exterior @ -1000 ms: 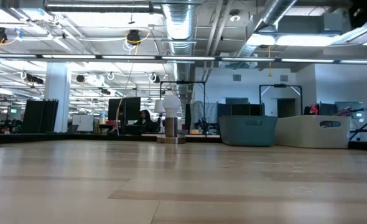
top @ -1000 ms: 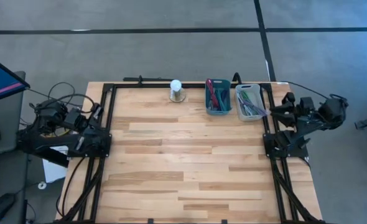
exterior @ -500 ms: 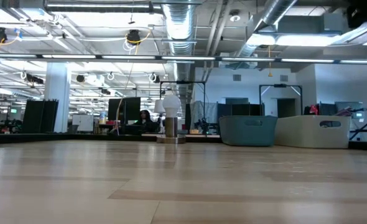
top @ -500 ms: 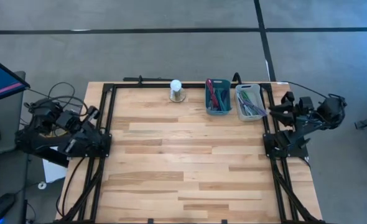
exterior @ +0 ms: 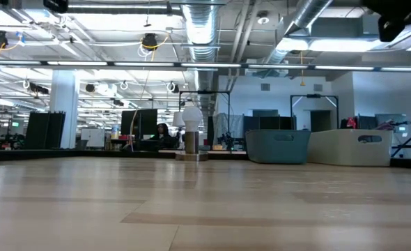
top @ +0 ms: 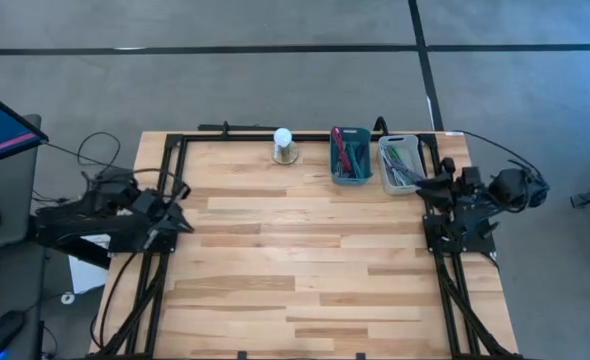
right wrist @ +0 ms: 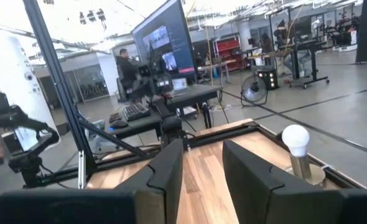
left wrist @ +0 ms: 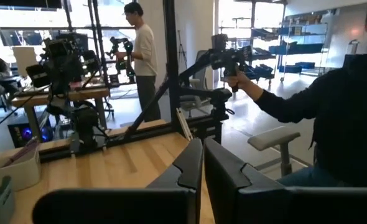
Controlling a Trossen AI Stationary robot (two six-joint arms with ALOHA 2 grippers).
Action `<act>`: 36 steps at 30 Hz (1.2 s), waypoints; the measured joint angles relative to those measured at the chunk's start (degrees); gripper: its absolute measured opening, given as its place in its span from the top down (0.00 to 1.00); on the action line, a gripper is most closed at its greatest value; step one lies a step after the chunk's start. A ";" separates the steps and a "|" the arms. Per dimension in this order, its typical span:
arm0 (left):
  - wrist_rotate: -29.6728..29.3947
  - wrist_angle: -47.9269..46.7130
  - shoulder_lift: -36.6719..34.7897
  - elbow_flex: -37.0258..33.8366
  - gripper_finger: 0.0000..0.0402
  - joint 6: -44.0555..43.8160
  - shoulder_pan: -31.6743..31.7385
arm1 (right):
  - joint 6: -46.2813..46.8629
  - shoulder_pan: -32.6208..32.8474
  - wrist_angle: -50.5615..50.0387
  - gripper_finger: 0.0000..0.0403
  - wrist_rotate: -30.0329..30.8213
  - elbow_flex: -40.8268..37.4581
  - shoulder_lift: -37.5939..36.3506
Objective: Pick & Place USB Port
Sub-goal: Return to Home Position
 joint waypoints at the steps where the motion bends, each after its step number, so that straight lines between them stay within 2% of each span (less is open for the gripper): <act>1: 0.02 1.78 0.00 -1.47 0.96 0.08 0.00 | -0.21 0.00 0.96 0.73 0.01 -0.57 0.00; 16: 0.00 24.17 -0.04 -20.32 0.96 -0.96 0.01 | -1.91 -0.01 11.24 0.73 0.87 -8.60 -0.02; 22: -0.82 29.44 -0.04 -25.69 0.96 -2.16 0.03 | -2.05 -0.02 13.74 0.73 0.85 -11.57 -0.02; 30: -0.83 29.96 -0.04 -25.93 0.96 -2.10 0.02 | -2.07 0.00 16.72 0.73 1.24 -14.59 -0.02; 36: -0.83 29.84 -0.04 -25.93 0.96 -2.14 0.02 | -3.96 -0.02 23.10 0.73 8.23 -19.45 -0.04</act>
